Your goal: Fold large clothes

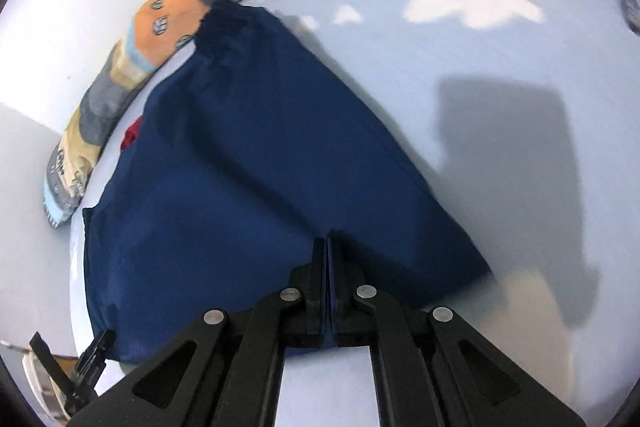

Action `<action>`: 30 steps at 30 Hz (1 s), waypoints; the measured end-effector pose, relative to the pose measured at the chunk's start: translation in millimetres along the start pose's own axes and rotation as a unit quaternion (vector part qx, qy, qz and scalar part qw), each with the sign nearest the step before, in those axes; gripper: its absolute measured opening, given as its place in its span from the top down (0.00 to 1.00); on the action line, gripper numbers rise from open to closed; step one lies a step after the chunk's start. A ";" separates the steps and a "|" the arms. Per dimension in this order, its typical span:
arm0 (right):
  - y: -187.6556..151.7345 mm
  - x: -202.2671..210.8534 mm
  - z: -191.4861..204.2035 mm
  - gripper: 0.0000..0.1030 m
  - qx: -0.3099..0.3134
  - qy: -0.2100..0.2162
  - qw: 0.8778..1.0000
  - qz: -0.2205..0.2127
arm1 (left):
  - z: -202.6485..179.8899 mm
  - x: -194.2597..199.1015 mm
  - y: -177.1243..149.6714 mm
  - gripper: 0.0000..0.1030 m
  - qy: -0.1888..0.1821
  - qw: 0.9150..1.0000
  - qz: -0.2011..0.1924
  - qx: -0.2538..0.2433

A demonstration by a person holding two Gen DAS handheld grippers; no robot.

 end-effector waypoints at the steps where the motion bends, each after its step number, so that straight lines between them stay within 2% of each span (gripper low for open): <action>1: -4.8 9.3 0.4 0.93 0.013 -0.011 1.000 -0.010 | -6.9 6.9 -2.7 0.55 -0.004 1.000 -0.005 0.004; 3: -13.3 25.1 3.9 0.91 0.042 -0.026 0.998 -0.035 | -20.8 17.4 -6.5 0.55 -0.007 1.000 -0.018 0.005; 5: -28.3 42.2 21.1 0.90 0.066 -0.019 0.996 -0.058 | -35.6 26.3 -7.3 0.54 -0.006 0.999 -0.032 -0.003; 6: -32.3 45.8 29.0 0.90 0.072 -0.015 0.995 -0.063 | -43.2 30.7 -7.7 0.50 -0.001 0.999 -0.045 -0.009; 9: -54.5 55.0 68.5 0.89 0.133 -0.012 0.987 -0.086 | -55.2 35.8 -14.7 0.44 0.019 0.996 -0.090 -0.010; 12: -67.0 52.8 99.8 0.88 0.187 -0.021 0.977 -0.103 | -62.5 28.1 -11.7 0.44 0.005 0.995 -0.096 -0.014; 14: -65.6 44.6 114.3 0.88 0.199 -0.022 0.974 -0.101 | -65.8 18.1 -7.0 0.44 0.020 0.995 -0.093 -0.040; 17: -53.2 32.9 111.2 0.88 0.183 -0.021 0.979 -0.088 | -62.5 4.4 -1.6 0.44 0.040 0.995 -0.077 -0.056; 18: -49.1 25.6 106.1 0.85 0.180 -0.034 0.980 -0.083 | -60.7 -1.0 -0.9 0.44 0.046 0.995 -0.066 -0.057; 19: -50.8 16.3 101.8 0.82 0.182 -0.049 0.980 -0.069 | -59.9 -3.9 -2.8 0.44 0.049 0.996 -0.057 -0.055; 21: -56.9 -2.4 99.2 0.82 0.185 -0.054 0.981 -0.028 | -58.0 -15.8 -5.2 0.44 0.051 0.997 -0.031 -0.050; 22: -58.0 -4.5 98.1 0.83 0.183 -0.054 0.981 -0.022 | -57.9 -18.2 -7.0 0.44 0.053 0.997 -0.025 -0.047; 24: -55.8 0.6 101.8 0.82 0.189 -0.063 0.979 -0.031 | -58.1 -19.4 -6.2 0.44 0.053 0.998 -0.020 -0.037; 26: -50.6 13.4 109.7 0.81 0.195 -0.066 0.976 -0.073 | -58.7 -15.7 -3.6 0.44 0.033 0.999 -0.025 -0.017; 27: -48.0 18.2 116.0 0.81 0.204 -0.076 0.972 -0.093 | -59.2 -13.8 -1.3 0.44 0.019 0.999 -0.028 -0.004; 30: -48.1 14.9 129.9 0.81 0.231 -0.112 0.959 -0.118 | -62.4 -11.2 -0.7 0.44 0.024 0.999 -0.035 -0.006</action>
Point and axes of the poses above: each gripper's, at about its wrist camera, not at the fingertips, and x roughly against the way its jaws point, z to its left, y to its top, the point moved 7 cm from there along -x, roughly the way its jaws point, and after that the axes turned 14 degrees about -y, right-handed, at the moved point
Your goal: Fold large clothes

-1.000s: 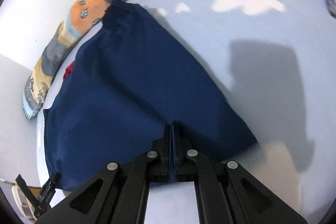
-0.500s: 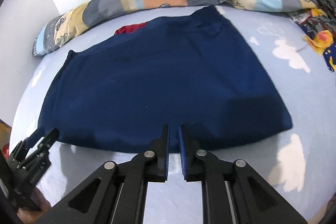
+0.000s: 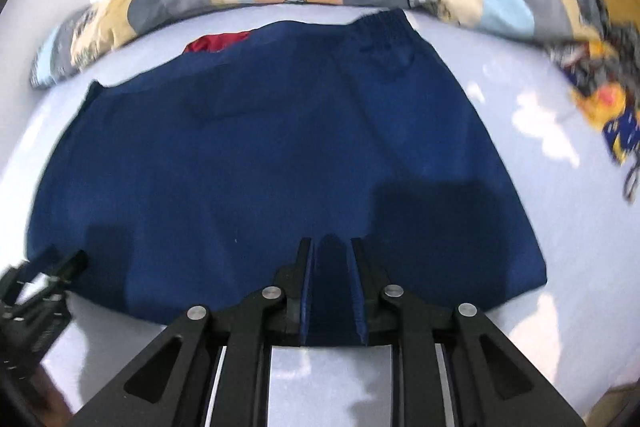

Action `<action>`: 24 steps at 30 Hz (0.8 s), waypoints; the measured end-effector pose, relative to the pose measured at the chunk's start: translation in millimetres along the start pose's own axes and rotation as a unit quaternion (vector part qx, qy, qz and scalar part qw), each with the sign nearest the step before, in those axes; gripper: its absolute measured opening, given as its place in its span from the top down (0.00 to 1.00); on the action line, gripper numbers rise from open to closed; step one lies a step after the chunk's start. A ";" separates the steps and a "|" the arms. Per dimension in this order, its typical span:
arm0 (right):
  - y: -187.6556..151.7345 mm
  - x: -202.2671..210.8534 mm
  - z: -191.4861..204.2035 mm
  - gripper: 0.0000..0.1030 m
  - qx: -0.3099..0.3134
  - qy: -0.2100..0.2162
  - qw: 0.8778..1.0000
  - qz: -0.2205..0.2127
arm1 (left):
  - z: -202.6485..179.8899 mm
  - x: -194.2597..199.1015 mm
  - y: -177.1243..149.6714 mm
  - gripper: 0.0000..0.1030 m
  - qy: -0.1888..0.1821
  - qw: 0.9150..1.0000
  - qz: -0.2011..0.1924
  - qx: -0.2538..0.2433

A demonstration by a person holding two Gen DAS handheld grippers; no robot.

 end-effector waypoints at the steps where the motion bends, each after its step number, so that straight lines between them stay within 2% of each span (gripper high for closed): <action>1: -0.1 -1.2 3.1 0.81 0.007 -0.006 1.000 -0.002 | 0.0 -1.0 -0.2 0.44 0.003 1.000 0.001 -0.003; 8: -8.1 -14.7 23.8 0.83 0.062 -0.043 0.997 0.000 | 6.7 -13.4 -2.4 0.44 0.003 1.000 0.021 0.003; 18: -8.4 -14.2 26.9 0.83 0.083 -0.048 0.995 -0.005 | 1.9 -17.1 -0.2 0.44 0.015 1.000 0.021 -0.013; 24: -3.6 -3.8 29.6 0.83 0.083 -0.041 0.995 -0.024 | 0.2 -17.3 0.9 0.44 0.021 0.999 0.018 -0.023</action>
Point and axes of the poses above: each gripper's, at about its wrist camera, not at the fingertips, and x roughly against the way its jaws point, z to its left, y to its top, the point moved 7 cm from there along -x, roughly the way its jaws point, and after that the axes turned 14 degrees about -y, right-handed, at the moved point
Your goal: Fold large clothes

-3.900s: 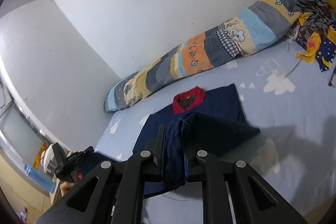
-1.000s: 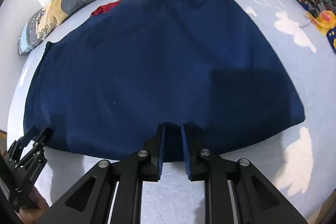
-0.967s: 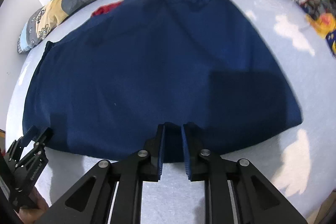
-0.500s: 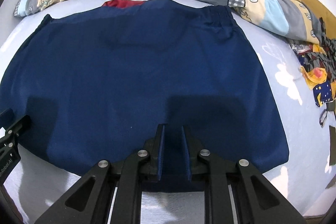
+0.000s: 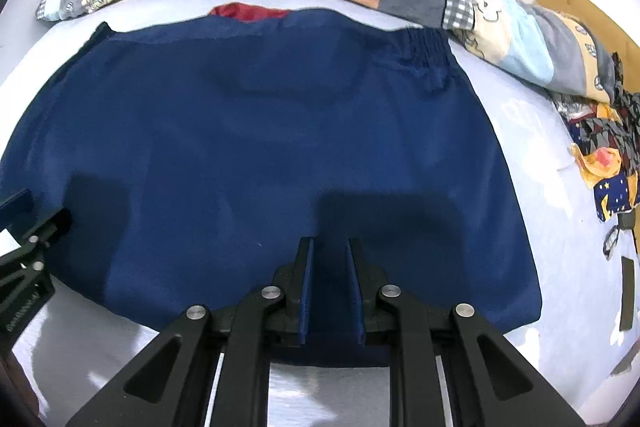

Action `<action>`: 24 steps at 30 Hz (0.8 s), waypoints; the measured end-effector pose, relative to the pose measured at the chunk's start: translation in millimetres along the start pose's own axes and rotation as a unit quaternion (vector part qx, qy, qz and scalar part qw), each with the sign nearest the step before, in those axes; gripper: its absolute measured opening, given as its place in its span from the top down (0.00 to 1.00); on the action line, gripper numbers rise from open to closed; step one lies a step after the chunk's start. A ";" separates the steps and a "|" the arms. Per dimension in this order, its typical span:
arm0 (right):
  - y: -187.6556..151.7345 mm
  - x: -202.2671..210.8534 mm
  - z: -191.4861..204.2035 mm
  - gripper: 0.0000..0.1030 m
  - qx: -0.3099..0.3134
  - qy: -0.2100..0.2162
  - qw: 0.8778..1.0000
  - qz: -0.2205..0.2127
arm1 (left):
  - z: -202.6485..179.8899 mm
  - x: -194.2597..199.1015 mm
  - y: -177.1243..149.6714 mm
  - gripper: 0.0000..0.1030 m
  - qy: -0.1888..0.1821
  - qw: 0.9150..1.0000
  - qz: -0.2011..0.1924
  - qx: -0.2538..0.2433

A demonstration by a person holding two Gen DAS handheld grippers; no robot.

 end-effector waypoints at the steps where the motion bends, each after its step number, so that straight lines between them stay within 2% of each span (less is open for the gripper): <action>1: 2.1 3.9 1.3 0.83 -0.001 0.004 1.000 -0.008 | -0.1 -0.1 0.0 0.44 0.000 1.000 0.000 -0.001; 5: 6.8 12.4 6.3 0.82 0.007 0.004 1.000 -0.027 | 0.8 -0.1 -0.1 0.44 -0.001 1.000 0.000 -0.001; 24: 12.3 19.9 18.9 0.82 0.013 0.015 0.999 -0.047 | -0.4 0.5 0.0 0.44 0.002 1.000 0.000 -0.008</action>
Point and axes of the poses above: each gripper's, at about its wrist camera, not at the fingertips, and x roughly against the way its jaws point, z to its left, y to its top, the point moved 7 cm from there along -x, roughly the way its jaws point, and after that the axes turned 14 degrees about -y, right-handed, at the moved point
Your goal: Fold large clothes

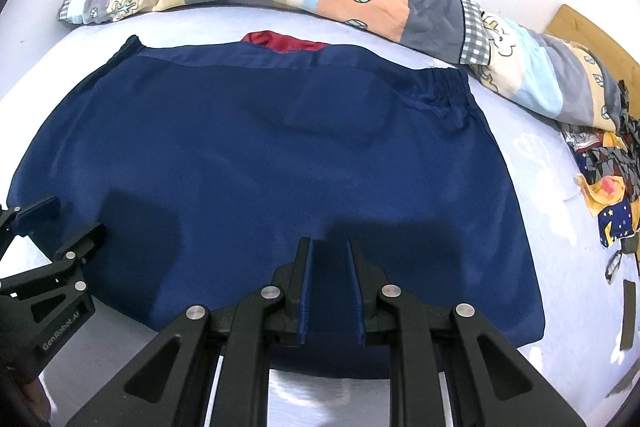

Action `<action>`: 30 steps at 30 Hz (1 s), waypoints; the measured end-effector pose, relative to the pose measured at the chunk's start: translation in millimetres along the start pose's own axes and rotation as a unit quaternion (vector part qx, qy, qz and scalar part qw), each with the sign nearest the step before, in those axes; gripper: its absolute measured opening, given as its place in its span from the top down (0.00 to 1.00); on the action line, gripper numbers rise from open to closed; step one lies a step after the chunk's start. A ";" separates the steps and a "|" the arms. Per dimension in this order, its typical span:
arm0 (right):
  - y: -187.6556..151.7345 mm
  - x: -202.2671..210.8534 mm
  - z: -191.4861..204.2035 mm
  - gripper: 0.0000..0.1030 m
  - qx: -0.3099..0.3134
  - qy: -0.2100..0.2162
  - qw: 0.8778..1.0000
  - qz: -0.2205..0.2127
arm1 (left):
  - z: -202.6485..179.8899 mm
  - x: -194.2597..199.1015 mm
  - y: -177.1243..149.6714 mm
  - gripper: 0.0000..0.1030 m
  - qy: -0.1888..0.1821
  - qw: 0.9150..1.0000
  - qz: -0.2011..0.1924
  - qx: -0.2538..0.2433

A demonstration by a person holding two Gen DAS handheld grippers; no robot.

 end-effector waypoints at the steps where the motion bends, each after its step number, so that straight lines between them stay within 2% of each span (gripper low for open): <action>1: 0.3 0.8 0.9 0.82 0.001 -0.001 1.000 -0.002 | 0.1 -0.2 0.0 0.44 0.000 1.000 0.000 0.000; 14: 4.9 2.7 11.5 0.82 0.011 0.003 1.000 -0.014 | -0.9 -0.9 0.5 0.44 0.002 1.000 0.001 -0.004; 30: 0.6 -8.0 19.9 0.82 0.021 0.000 1.000 0.000 | -0.6 -0.8 -0.1 0.44 -0.001 1.000 0.003 -0.008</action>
Point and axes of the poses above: each gripper's, at about its wrist camera, not at the fingertips, and x roughly against the way its jaws point, z to its left, y to its top, the point moved 7 cm from there along -x, roughly the way its jaws point, and after that the axes turned 14 degrees about -y, right-handed, at the moved point
